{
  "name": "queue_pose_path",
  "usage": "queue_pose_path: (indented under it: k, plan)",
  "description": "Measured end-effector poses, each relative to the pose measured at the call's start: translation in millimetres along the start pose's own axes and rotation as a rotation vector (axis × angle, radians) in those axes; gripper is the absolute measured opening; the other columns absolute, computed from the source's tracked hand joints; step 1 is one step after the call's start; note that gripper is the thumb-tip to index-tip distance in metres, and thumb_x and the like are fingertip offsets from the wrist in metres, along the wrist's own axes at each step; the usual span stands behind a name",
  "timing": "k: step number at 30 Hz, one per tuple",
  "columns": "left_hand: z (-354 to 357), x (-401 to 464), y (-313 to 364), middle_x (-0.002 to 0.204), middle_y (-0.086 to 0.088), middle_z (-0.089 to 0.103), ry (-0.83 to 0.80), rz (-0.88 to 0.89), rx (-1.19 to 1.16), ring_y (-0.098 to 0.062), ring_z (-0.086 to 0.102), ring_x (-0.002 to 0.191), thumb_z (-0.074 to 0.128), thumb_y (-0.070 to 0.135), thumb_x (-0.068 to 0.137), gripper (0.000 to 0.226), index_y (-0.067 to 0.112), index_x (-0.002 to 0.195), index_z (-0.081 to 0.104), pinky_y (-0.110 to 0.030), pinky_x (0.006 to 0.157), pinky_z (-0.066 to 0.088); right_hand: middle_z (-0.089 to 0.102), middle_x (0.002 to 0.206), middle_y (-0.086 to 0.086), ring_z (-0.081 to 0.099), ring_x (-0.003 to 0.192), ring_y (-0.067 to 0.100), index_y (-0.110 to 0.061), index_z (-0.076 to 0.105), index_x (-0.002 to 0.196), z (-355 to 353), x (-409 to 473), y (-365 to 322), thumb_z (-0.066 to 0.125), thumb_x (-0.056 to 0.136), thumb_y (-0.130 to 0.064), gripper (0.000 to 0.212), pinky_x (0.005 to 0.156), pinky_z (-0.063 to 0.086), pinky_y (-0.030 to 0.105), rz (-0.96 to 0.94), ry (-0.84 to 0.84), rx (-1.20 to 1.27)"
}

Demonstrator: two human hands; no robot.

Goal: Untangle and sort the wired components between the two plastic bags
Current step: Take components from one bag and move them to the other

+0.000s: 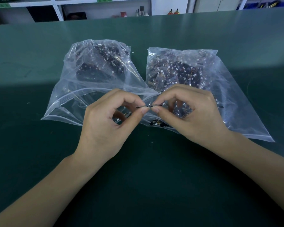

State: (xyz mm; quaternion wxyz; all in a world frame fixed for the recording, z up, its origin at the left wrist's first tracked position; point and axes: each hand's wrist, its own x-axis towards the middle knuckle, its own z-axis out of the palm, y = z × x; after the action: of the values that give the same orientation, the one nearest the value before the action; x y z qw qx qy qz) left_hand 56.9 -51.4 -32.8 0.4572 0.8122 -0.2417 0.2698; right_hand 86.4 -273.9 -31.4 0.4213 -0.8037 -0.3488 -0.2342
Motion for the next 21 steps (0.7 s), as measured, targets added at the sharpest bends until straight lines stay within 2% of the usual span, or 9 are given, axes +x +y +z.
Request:
queue_pose_path:
  k: [4,9,12,17,21]
  plan:
    - [-1.3,0.5,-1.3,0.093,0.012,0.07,-0.019,-0.001,0.003,-0.017,0.071,0.091,0.079,0.019,0.095,0.006,0.015,0.096,0.075,-0.021,0.069,0.053,0.071,0.083,0.0,0.062,0.066,0.02,-0.007,0.079,0.093,-1.6,0.4,1.1,0.082,0.094,-0.009,0.004,0.064,0.05,0.027,-0.009,-0.018,0.002]
    - [-0.3,-0.1,-0.9,0.093,0.013,0.07,-0.016,-0.012,-0.002,-0.017,0.071,0.091,0.078,0.019,0.095,0.005,0.015,0.096,0.075,-0.021,0.069,0.054,0.07,0.086,-0.002,0.062,0.065,0.02,-0.007,0.079,0.095,-0.1,-0.5,2.3,0.081,0.094,-0.01,0.004,0.064,0.051,0.032,-0.011,-0.012,0.001]
    - [-1.4,0.0,-2.9,0.092,0.011,0.07,-0.028,-0.007,0.01,-0.018,0.071,0.091,0.08,0.016,0.095,0.005,0.015,0.096,0.076,-0.026,0.068,0.055,0.068,0.087,-0.009,0.06,0.065,0.019,-0.008,0.079,0.093,-0.6,0.8,3.5,0.082,0.094,-0.01,0.004,0.064,0.05,0.027,-0.025,-0.022,-0.003]
    - [-1.1,0.5,-2.2,0.093,0.015,0.069,-0.022,-0.015,0.011,-0.016,0.071,0.09,0.079,0.02,0.095,0.005,0.016,0.096,0.076,-0.02,0.068,0.053,0.069,0.086,-0.011,0.062,0.066,0.016,-0.009,0.078,0.093,0.9,0.1,3.6,0.082,0.094,-0.012,0.005,0.065,0.051,0.027,0.001,-0.02,-0.009]
    - [-1.7,0.7,-3.4,0.093,0.013,0.071,-0.031,-0.022,0.02,-0.017,0.072,0.09,0.081,0.019,0.095,0.005,0.017,0.096,0.076,-0.025,0.068,0.054,0.068,0.088,-0.016,0.062,0.067,0.016,-0.01,0.078,0.093,1.4,0.3,4.0,0.082,0.094,-0.012,0.006,0.067,0.049,0.023,0.011,-0.03,-0.009]
